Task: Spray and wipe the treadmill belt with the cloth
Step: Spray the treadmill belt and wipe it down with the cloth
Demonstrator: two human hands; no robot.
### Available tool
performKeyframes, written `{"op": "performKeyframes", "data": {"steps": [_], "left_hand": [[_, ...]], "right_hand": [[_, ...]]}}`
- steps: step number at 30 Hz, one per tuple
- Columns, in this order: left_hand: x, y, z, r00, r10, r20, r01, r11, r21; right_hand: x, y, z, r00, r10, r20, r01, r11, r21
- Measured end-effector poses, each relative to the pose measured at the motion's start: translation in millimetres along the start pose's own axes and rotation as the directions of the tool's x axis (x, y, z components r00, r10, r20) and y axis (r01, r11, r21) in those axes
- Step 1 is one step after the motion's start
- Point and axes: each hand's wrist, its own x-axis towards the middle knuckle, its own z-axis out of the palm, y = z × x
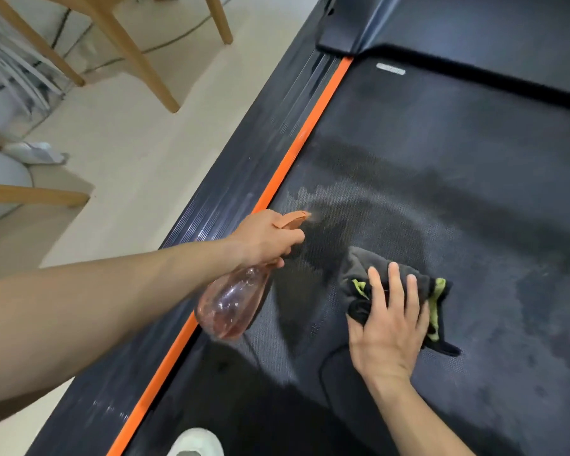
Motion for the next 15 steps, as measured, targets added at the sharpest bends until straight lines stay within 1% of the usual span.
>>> {"op": "performKeyframes", "data": {"steps": [2, 4, 6, 8, 10, 11, 13, 15], "left_hand": [[-3, -9, -3, 0.998, 0.013, -0.058, -0.013, 1.0, -0.002], [-8, -16, -6, 0.997, 0.017, -0.079, -0.021, 0.999, -0.043], [-13, -23, -10, 0.997, -0.009, -0.078, 0.004, 0.998, -0.064], [-20, -32, -13, 0.998, -0.038, -0.059, 0.036, 0.999, -0.034], [-25, -36, -14, 0.999, -0.033, -0.041, 0.033, 0.999, -0.004], [-26, -38, -15, 0.999, -0.026, -0.039, 0.025, 1.0, -0.01], [-25, -43, -18, 0.998, -0.044, -0.042, 0.041, 0.998, -0.053], [-22, -45, -18, 0.994, -0.098, -0.05, 0.094, 0.993, -0.075]], "right_hand": [[0, 1, -1, 1.0, 0.003, -0.013, -0.004, 1.0, -0.003], [0, 1, 1, 0.999, 0.006, -0.041, -0.006, 1.0, -0.019], [-1, -1, 3, 0.998, 0.001, -0.055, -0.002, 1.0, -0.017], [-2, -6, 3, 0.997, 0.022, -0.077, -0.022, 1.0, -0.007], [-7, -13, 4, 0.995, 0.067, -0.08, -0.065, 0.998, 0.024], [-11, -17, 6, 0.996, 0.064, -0.066, -0.062, 0.998, 0.03], [-20, -26, 9, 1.0, -0.01, -0.011, 0.01, 1.0, 0.002], [-28, -33, 13, 0.996, -0.077, 0.035, 0.078, 0.997, -0.021]]}}
